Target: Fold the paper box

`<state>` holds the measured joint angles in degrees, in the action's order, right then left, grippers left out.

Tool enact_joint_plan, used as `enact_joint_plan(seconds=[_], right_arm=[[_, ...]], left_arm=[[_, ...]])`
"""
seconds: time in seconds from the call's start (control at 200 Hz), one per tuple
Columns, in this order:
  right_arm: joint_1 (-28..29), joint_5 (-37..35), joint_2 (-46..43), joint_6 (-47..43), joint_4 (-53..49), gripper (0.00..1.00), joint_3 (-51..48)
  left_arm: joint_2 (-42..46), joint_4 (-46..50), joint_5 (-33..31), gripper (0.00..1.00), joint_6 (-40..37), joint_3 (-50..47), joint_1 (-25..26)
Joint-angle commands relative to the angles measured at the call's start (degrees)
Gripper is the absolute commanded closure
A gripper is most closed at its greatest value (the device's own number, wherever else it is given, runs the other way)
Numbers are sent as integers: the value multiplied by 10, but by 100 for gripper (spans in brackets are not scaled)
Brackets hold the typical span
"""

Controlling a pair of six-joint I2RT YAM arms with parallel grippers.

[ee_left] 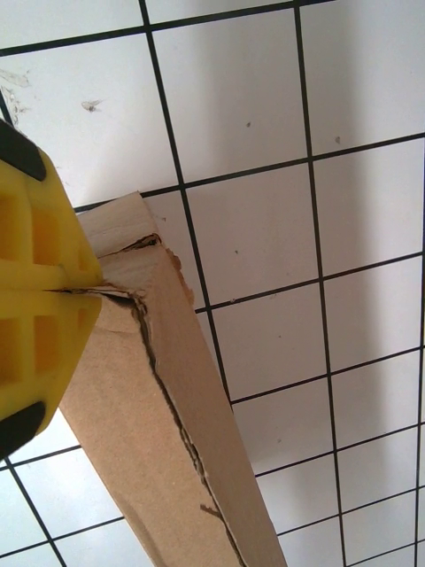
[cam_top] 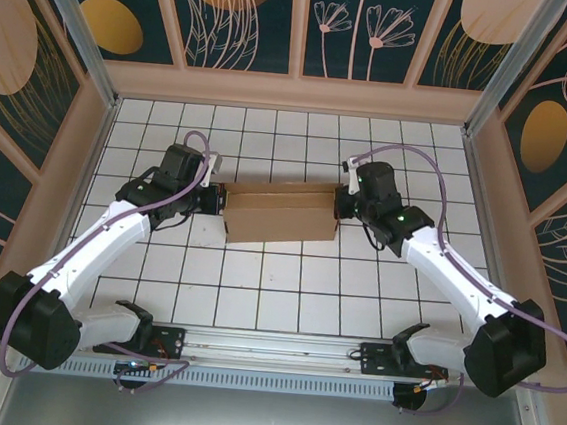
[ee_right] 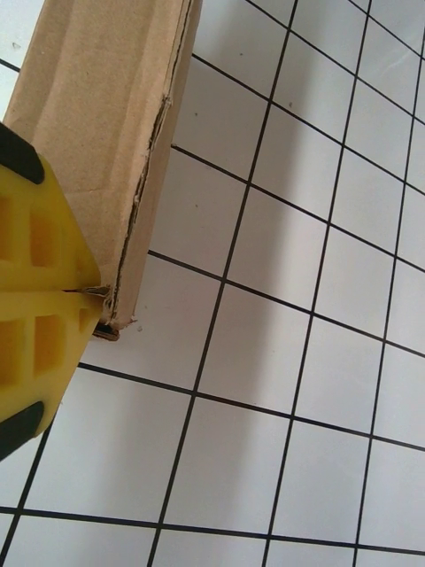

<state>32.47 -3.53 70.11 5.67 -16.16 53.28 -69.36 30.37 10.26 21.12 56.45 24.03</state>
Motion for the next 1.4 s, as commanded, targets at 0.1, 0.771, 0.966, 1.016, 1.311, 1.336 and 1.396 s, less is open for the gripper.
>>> enact_joint_plan(seconds=[0.1, 0.771, 0.966, 1.016, 1.311, 1.336, 1.396], right_arm=[[29, -18, -29, -31, 1, 100, -48], [45, -10, -31, -3, -2, 100, -59], [47, -8, -27, -2, -2, 100, -61], [47, -7, -26, -2, -3, 100, -61], [49, -14, -28, -8, -4, 100, -64], [49, -15, -29, -8, -4, 100, -65], [48, -17, -30, -10, -4, 100, -65]], left_arm=[[2, 7, 7, 100, -3, -20, 9], [-10, 29, 23, 100, 23, 50, 9], [-22, 27, 38, 100, 36, 64, 9], [-23, 27, 36, 100, 36, 66, 9], [-31, 54, -14, 100, 4, 46, 9], [-30, 55, -19, 100, 1, 42, 9], [-26, 58, -33, 100, -5, 31, 9]])
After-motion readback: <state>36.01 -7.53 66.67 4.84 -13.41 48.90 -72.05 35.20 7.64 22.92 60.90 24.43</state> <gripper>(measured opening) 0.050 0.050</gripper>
